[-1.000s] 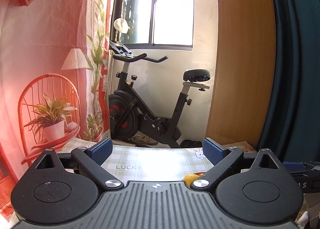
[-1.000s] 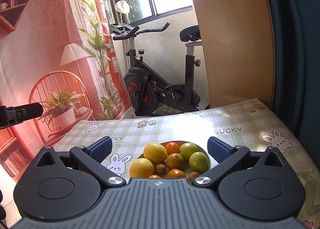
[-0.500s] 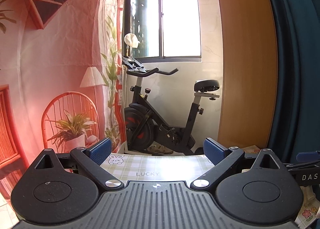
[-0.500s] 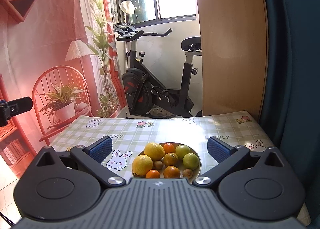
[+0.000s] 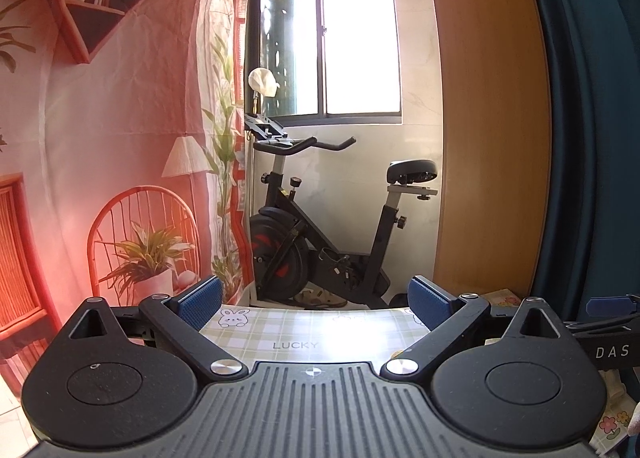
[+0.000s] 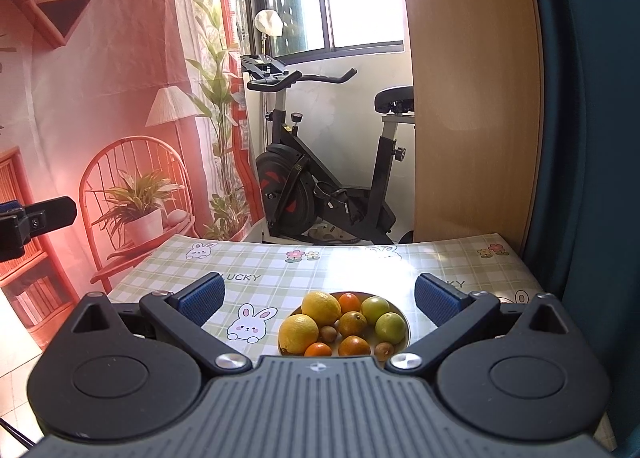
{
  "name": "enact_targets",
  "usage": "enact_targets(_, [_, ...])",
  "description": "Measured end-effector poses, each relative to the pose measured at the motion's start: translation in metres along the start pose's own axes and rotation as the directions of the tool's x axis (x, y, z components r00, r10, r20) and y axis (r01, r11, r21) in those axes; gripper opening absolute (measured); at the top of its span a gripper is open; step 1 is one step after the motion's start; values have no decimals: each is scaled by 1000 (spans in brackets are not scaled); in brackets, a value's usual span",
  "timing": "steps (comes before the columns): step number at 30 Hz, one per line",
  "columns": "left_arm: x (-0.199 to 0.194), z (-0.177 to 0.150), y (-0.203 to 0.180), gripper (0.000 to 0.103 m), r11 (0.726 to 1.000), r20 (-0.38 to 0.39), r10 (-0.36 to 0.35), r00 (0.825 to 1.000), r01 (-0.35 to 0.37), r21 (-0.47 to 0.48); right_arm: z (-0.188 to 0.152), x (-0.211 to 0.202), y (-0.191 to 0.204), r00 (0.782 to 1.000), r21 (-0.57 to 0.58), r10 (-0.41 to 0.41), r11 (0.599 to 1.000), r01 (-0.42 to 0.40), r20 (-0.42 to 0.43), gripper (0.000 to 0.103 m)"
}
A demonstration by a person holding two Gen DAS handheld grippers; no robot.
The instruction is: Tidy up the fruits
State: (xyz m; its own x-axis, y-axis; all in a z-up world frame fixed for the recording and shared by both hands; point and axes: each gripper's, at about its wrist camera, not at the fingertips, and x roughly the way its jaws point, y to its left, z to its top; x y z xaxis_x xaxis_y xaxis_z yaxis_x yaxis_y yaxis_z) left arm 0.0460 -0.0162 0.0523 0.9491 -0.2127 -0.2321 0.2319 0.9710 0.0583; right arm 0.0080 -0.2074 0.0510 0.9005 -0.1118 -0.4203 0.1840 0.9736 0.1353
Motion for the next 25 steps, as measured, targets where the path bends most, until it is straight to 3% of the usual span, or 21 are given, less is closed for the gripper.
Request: enact_targets(25, [5, 0, 14, 100, 999, -33, -30, 999, 29, -33, -3, -1, 0, 1000, 1, 10, 1000, -10, -6, 103])
